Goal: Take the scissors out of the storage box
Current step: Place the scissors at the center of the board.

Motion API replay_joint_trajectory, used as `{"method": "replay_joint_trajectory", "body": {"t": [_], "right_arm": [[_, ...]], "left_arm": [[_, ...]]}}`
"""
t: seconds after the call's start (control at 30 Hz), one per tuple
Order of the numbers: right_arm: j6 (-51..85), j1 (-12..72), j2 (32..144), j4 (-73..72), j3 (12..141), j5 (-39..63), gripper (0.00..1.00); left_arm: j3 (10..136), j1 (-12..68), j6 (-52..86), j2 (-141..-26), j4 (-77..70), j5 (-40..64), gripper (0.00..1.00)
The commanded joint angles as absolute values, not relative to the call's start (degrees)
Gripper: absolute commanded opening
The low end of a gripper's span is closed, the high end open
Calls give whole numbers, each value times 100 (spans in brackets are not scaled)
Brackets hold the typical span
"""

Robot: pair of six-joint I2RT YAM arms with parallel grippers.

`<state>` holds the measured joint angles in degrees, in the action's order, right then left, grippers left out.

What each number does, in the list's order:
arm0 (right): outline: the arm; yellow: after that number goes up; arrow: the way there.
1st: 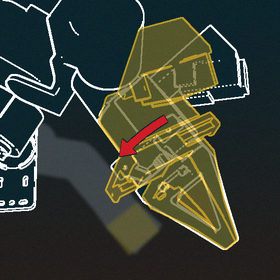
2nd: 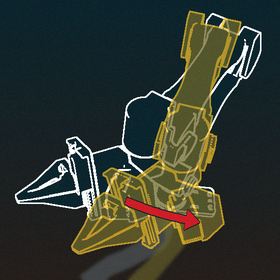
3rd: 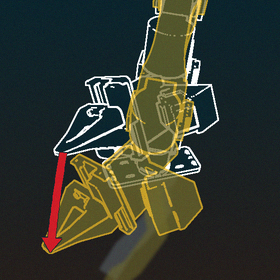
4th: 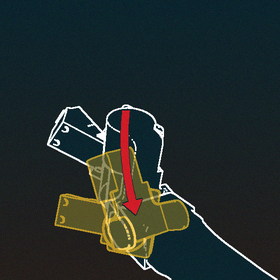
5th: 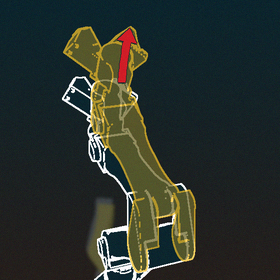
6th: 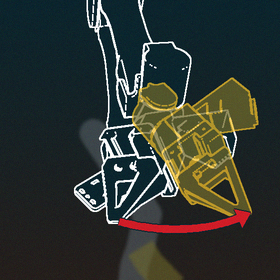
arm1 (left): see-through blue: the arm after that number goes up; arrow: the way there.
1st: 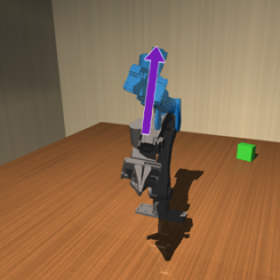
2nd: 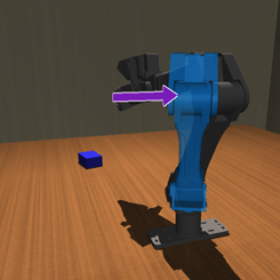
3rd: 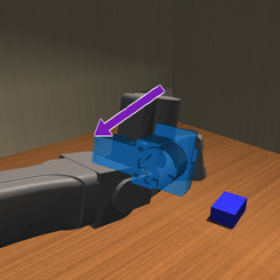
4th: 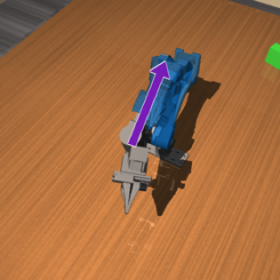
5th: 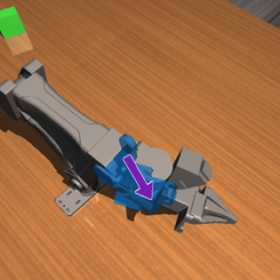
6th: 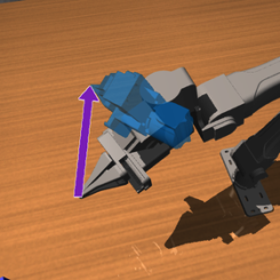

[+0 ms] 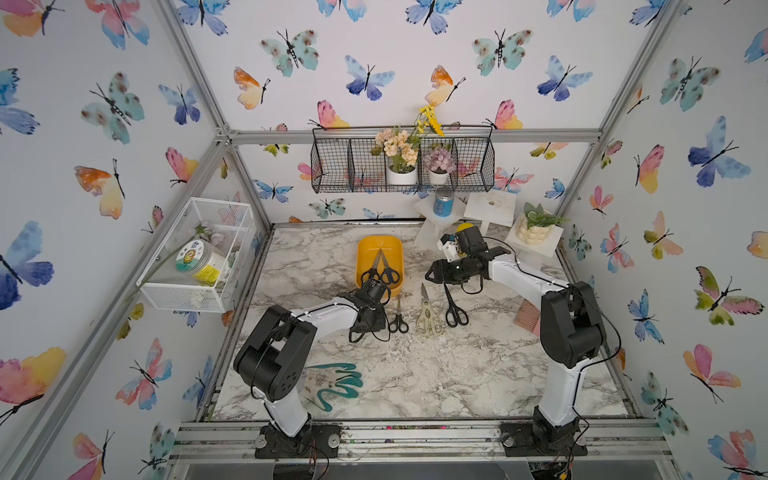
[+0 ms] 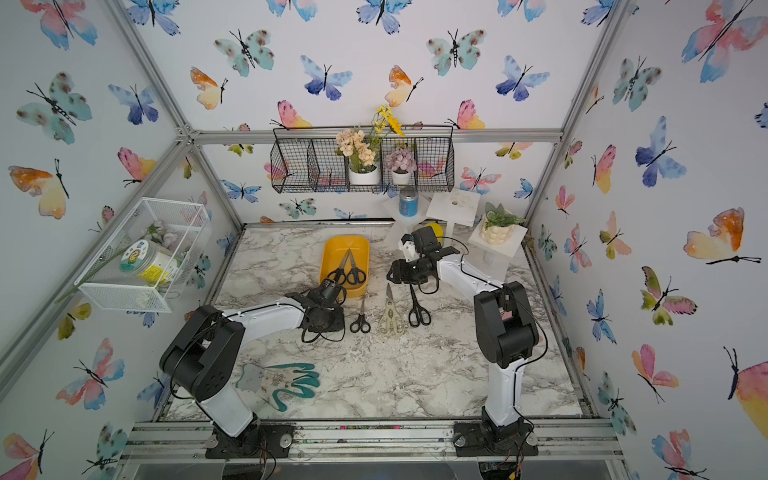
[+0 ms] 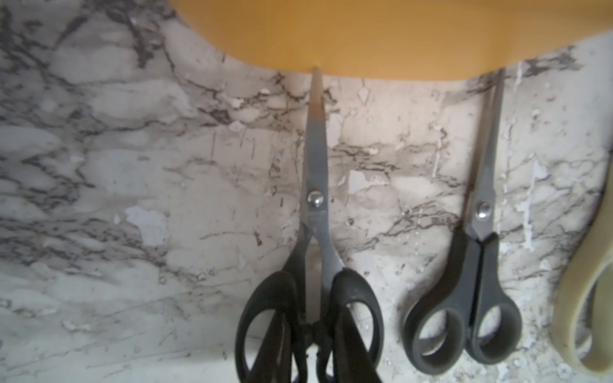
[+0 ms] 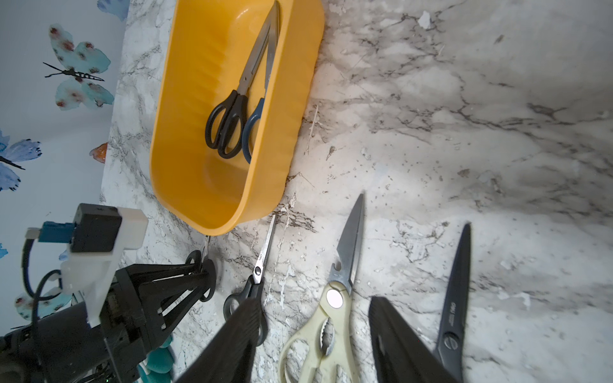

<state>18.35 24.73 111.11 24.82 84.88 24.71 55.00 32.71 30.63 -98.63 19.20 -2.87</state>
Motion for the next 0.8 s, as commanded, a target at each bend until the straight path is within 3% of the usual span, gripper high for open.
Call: {"method": "replay_joint_trajectory", "body": {"t": [0.0, 0.3, 0.4, 0.77], "right_arm": [[1784, 2496, 10967, 2562, 8576, 2543, 58], [1819, 2500, 10965, 2558, 8542, 2514, 58], [1841, 2496, 10967, 2514, 8517, 2514, 58], [1907, 2496, 10969, 2437, 8490, 2522, 58]], "left_arm": [[5605, 3238, 2927, -10045, 1899, -255, 9], [5610, 3250, 2964, -9904, 2113, -68, 16], [5568, 3260, 3056, -9809, 2168, 9, 23], [5711, 3258, 3111, -9719, 2519, 37, 29]]}}
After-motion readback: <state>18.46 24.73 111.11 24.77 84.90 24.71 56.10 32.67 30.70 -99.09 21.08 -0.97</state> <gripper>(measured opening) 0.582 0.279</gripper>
